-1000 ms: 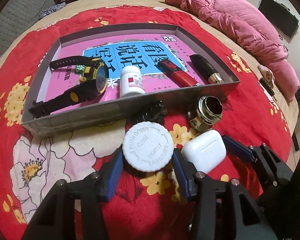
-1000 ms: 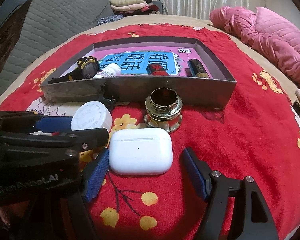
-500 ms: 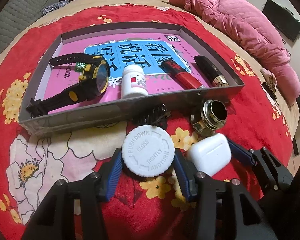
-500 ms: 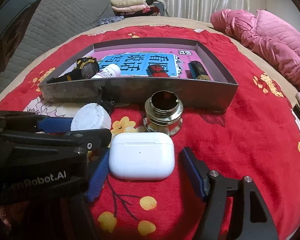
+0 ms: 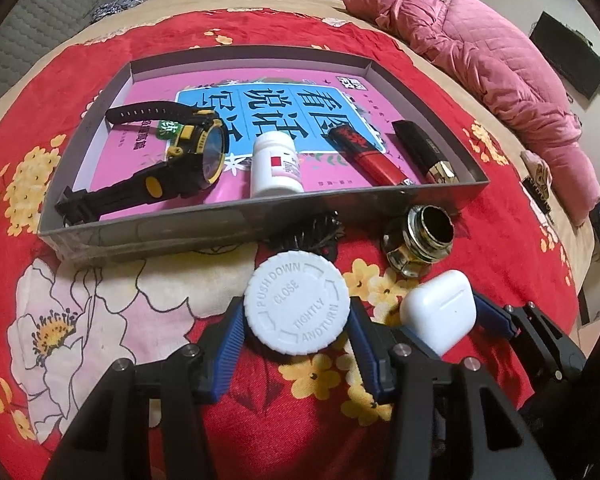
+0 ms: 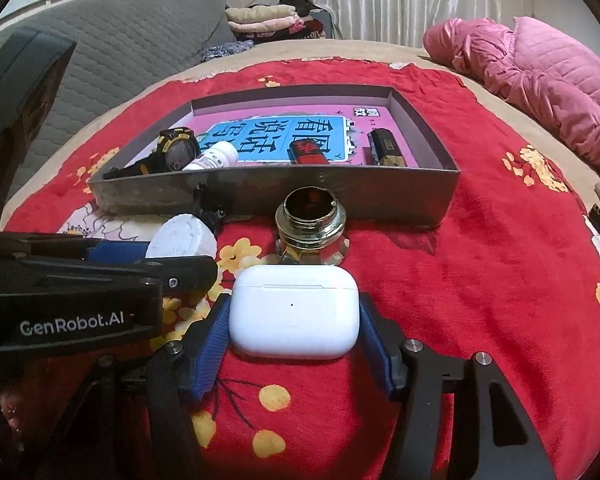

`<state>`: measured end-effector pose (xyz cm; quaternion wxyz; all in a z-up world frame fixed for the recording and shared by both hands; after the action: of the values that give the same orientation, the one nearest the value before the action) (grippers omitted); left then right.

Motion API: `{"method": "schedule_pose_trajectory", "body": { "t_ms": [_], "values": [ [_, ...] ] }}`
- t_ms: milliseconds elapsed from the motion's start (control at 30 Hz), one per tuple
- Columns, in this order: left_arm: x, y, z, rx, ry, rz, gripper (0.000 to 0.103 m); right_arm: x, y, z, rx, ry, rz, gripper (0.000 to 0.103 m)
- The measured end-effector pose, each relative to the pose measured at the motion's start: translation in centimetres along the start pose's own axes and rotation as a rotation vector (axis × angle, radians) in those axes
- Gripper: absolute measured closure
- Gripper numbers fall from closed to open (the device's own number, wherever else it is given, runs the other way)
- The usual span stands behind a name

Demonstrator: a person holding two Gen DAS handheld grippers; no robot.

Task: Organize rigid objects
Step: 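Lift the white cap with the left tool while the right tool lifts the earbud case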

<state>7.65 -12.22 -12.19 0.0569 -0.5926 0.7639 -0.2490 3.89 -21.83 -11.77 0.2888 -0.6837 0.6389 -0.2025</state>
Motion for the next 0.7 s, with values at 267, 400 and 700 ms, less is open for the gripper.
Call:
{"method": "schedule_pose_trajectory", "body": {
  "t_ms": [267, 400, 700],
  "values": [
    [0.0, 0.4, -0.7, 0.005, 0.013, -0.010, 0.053, 0.7, -0.3, -0.9, 0.019, -0.009, 0.018, 0.041],
    [0.0, 0.7, -1.2, 0.006, 0.017, -0.011, 0.053, 0.5, -0.4, -1.3, 0.026, -0.016, 0.011, 0.041],
    [-0.2, 1.0, -2.3, 0.022, 0.012, -0.016, 0.053, 0.1, -0.7, -1.7, 0.037, -0.019, -0.002, 0.041]
  ]
}}
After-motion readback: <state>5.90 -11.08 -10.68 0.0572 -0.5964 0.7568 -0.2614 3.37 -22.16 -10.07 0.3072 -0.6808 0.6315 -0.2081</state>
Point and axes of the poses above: each gripper's, at about its wrist camera, not at the fingertips, and z roughly the way its jaws point, x to its right, y to its underside, the point moved 8 cm from there along z, roughly the way its jaws point, and after that the axes turned 1 degree about z, right-handed, at the moved point
